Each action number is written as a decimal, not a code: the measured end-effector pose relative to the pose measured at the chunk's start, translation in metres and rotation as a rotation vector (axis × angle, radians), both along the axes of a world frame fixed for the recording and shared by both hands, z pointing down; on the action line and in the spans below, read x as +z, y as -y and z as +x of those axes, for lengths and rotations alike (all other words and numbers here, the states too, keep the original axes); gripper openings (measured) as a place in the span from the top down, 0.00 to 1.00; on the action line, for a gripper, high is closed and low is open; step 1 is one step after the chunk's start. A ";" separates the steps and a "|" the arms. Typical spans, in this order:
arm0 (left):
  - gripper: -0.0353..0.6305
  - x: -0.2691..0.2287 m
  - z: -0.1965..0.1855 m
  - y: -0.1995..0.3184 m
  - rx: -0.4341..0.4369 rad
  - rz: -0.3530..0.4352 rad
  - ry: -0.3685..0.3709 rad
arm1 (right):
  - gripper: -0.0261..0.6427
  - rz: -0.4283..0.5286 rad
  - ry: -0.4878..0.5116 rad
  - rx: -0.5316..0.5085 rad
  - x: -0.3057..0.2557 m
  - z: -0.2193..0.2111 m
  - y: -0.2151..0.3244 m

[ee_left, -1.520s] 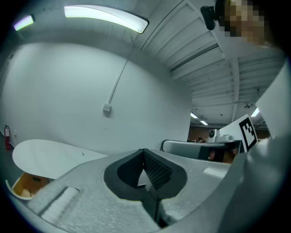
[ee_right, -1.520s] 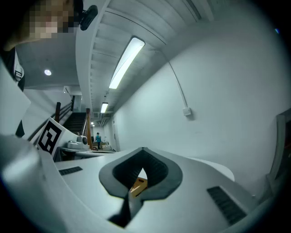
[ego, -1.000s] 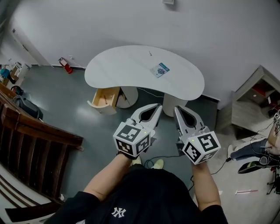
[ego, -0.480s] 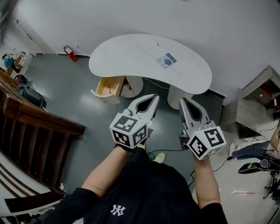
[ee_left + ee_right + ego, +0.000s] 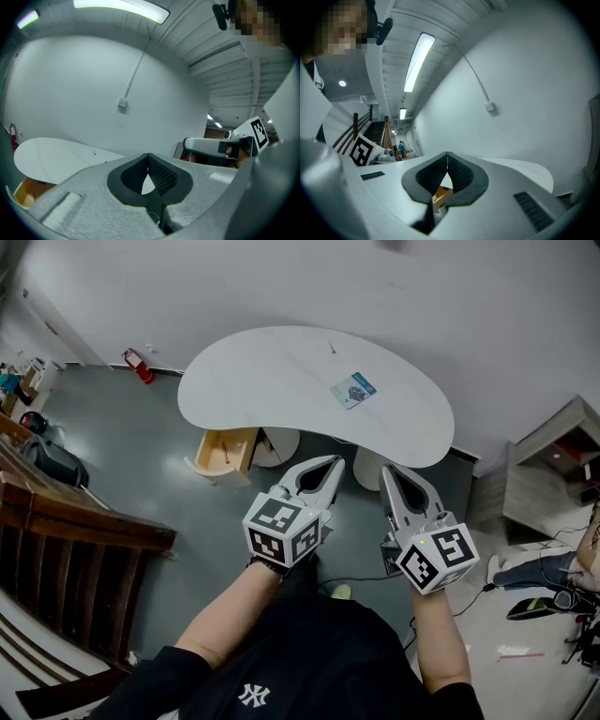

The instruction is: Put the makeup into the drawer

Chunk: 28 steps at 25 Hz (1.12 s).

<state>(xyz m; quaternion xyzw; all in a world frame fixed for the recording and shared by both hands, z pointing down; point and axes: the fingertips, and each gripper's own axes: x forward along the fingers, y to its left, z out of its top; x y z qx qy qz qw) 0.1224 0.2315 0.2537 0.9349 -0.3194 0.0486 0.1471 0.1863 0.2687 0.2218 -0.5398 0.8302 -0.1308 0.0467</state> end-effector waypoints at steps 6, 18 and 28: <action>0.93 0.011 0.004 0.074 0.045 -0.005 0.018 | 0.94 -0.026 -0.002 0.036 0.008 -0.002 0.074; 0.93 0.067 -0.005 0.213 0.157 -0.045 0.098 | 0.94 -0.074 0.014 0.128 0.037 -0.023 0.207; 0.93 0.135 0.005 0.284 0.105 -0.167 0.128 | 0.94 -0.139 -0.006 0.111 0.076 -0.016 0.276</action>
